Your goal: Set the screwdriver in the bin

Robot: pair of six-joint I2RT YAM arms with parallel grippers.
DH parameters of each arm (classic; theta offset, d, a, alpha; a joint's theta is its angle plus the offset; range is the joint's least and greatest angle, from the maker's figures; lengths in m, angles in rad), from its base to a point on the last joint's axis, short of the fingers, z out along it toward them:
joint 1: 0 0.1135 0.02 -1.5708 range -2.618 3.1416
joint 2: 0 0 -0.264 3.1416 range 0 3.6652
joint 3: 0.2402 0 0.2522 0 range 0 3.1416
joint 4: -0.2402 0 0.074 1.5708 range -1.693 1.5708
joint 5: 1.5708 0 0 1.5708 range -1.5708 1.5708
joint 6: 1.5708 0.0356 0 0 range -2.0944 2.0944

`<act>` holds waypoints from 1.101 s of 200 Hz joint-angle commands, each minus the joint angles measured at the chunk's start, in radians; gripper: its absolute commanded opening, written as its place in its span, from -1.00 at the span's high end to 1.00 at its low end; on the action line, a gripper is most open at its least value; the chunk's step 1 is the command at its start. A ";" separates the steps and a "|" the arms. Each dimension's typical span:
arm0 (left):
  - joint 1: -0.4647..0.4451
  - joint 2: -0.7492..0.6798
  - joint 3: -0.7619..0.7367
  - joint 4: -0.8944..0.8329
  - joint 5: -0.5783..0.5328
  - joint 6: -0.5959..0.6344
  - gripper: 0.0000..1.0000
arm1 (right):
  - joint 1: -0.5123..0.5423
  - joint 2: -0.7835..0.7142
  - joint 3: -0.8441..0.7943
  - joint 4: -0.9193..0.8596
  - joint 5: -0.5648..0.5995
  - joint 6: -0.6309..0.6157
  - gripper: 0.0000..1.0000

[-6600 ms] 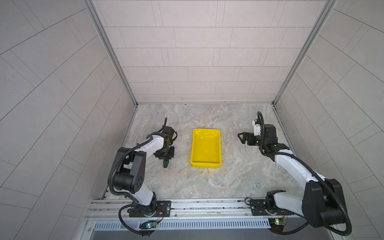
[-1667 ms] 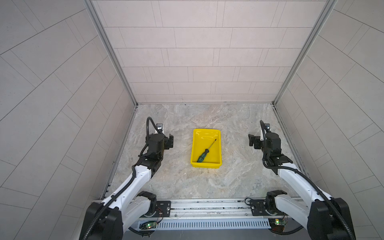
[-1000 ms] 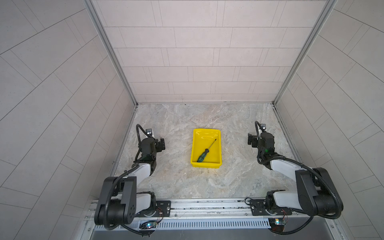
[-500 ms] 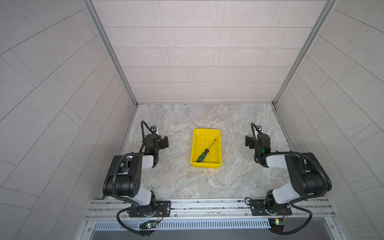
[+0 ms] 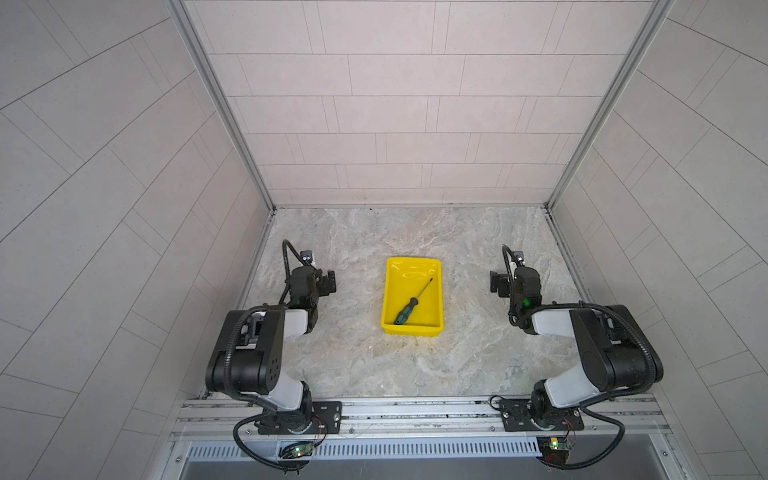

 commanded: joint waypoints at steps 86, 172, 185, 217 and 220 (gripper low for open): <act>-0.011 0.006 0.022 0.008 -0.012 0.011 -0.99 | 0.026 -0.017 -0.012 0.048 0.062 -0.013 -0.99; -0.011 0.003 0.019 0.007 -0.015 0.013 -1.00 | 0.006 -0.017 -0.001 0.030 0.047 0.002 -0.99; -0.012 0.002 0.019 0.008 -0.014 0.013 -0.99 | 0.023 -0.021 -0.015 0.053 0.041 -0.020 -0.99; -0.012 0.000 0.018 0.010 -0.014 0.013 -0.99 | 0.027 -0.033 -0.037 0.081 0.042 -0.024 -0.99; -0.012 0.000 0.017 0.011 -0.014 0.013 -0.99 | 0.027 -0.034 -0.039 0.082 0.041 -0.025 -0.99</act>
